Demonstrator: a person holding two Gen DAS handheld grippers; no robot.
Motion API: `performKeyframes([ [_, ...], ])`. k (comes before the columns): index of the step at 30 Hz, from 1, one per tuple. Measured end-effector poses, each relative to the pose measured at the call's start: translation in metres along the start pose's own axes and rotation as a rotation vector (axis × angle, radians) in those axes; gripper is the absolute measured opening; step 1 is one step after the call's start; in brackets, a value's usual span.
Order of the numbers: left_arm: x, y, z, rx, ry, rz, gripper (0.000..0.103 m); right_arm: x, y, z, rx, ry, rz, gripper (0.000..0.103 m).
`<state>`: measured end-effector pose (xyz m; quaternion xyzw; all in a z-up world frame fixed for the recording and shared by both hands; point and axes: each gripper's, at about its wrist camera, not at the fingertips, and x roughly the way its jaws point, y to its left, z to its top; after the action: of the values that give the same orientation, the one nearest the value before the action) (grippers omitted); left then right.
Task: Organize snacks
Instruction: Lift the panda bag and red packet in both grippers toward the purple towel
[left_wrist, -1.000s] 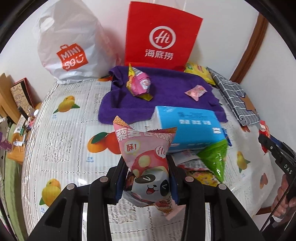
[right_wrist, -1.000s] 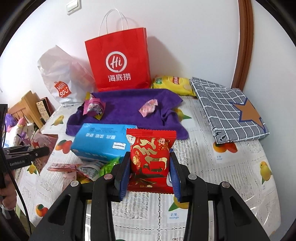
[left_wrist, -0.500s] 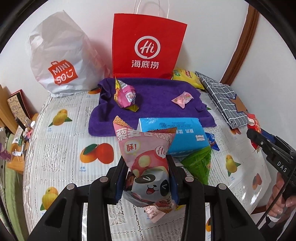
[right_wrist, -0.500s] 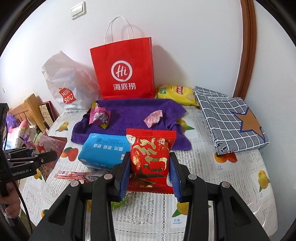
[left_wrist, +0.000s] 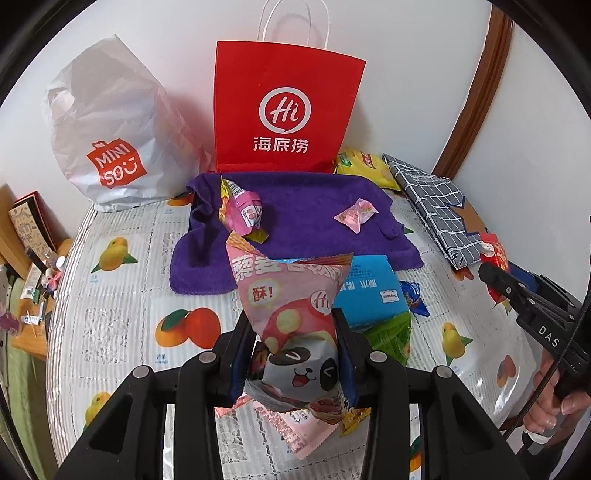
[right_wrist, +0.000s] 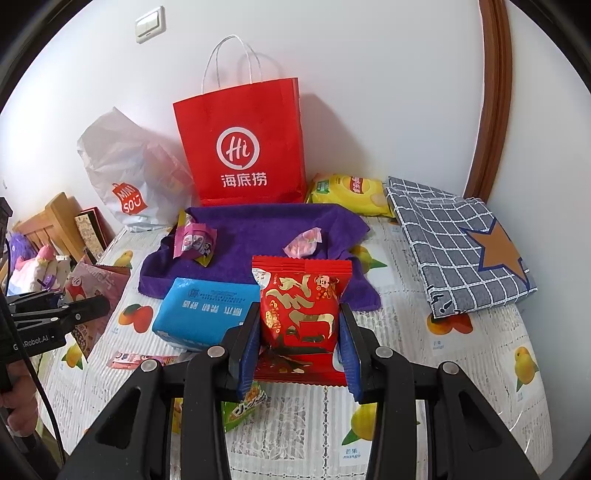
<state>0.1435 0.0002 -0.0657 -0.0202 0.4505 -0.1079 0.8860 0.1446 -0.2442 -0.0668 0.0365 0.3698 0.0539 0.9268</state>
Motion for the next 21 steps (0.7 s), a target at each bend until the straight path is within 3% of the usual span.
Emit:
performKeyframes([
  [21, 0.010, 0.010, 0.045, 0.021, -0.032, 0.018, 0.038, 0.036, 0.011, 0.042, -0.004, -0.030, -0.001, 0.039],
])
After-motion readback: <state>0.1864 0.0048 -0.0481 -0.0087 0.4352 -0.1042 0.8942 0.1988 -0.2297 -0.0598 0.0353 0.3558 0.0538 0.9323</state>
